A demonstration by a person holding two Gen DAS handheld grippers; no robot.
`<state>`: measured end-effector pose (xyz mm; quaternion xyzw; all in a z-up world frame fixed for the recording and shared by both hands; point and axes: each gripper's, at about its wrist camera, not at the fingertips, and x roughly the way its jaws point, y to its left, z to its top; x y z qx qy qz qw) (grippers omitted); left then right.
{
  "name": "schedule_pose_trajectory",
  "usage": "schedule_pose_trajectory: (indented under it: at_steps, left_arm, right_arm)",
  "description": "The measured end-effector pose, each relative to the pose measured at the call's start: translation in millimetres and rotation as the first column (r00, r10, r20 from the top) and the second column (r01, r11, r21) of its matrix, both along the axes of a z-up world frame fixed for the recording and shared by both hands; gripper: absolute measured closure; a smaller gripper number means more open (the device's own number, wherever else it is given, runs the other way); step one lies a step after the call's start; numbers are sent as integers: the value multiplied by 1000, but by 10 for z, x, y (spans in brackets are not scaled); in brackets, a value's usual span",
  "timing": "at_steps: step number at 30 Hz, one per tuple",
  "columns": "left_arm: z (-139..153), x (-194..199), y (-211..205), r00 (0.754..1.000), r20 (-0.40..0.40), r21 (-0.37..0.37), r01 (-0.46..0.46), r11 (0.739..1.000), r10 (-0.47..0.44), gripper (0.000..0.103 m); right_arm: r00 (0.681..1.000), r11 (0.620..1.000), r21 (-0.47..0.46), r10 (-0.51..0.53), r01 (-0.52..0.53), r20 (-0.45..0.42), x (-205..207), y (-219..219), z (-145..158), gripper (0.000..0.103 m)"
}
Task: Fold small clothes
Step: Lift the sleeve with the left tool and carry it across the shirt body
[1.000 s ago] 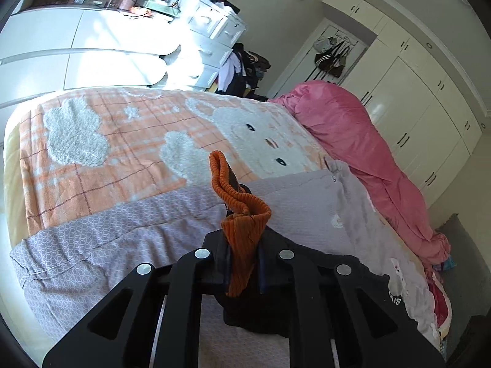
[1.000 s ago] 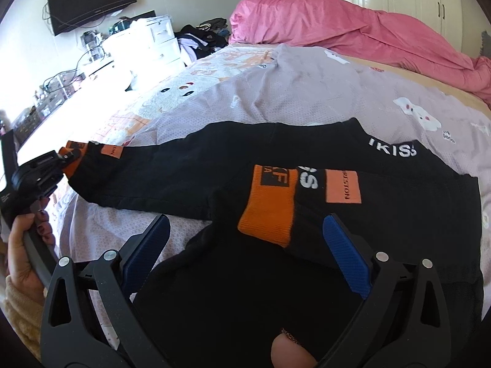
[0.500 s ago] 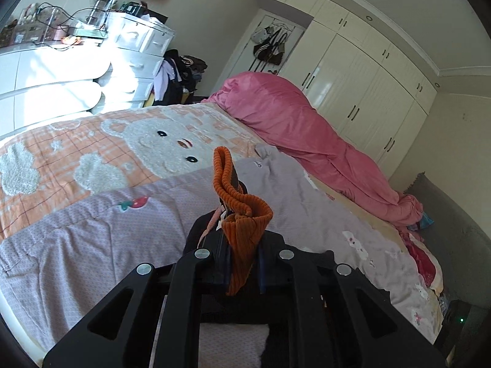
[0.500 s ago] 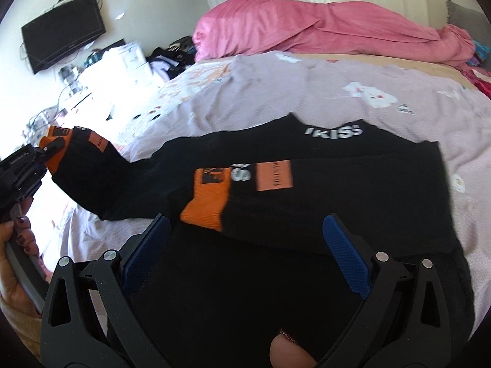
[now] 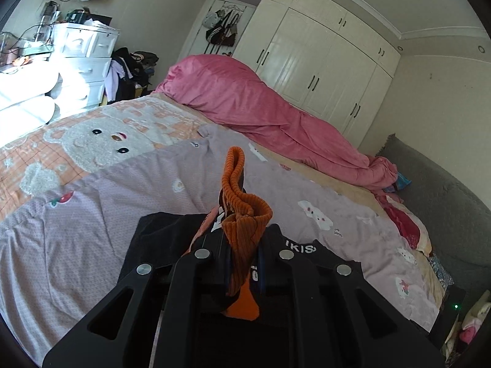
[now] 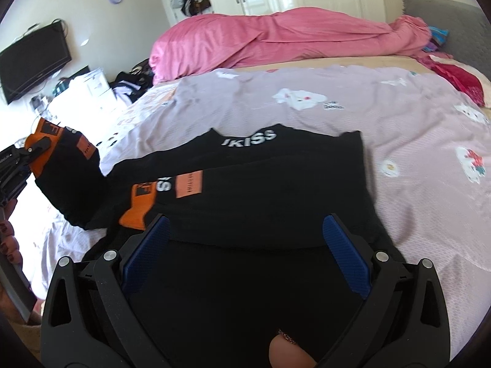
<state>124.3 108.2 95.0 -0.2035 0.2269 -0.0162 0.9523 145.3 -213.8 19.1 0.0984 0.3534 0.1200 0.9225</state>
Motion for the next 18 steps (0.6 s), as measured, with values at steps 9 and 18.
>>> schedule_pose_trajectory:
  at_steps: [9, 18]
  left_arm:
    - [-69, 140, -553, 991, -30, 15, 133, 991, -133, 92]
    - [-331, 243, -1080, 959, -113, 31, 265, 964, -260, 92]
  right_arm:
    - [995, 994, 39, -98, 98, -1, -36, -451, -48, 9]
    - [986, 983, 65, -169, 170, -6, -36, -752, -69, 9]
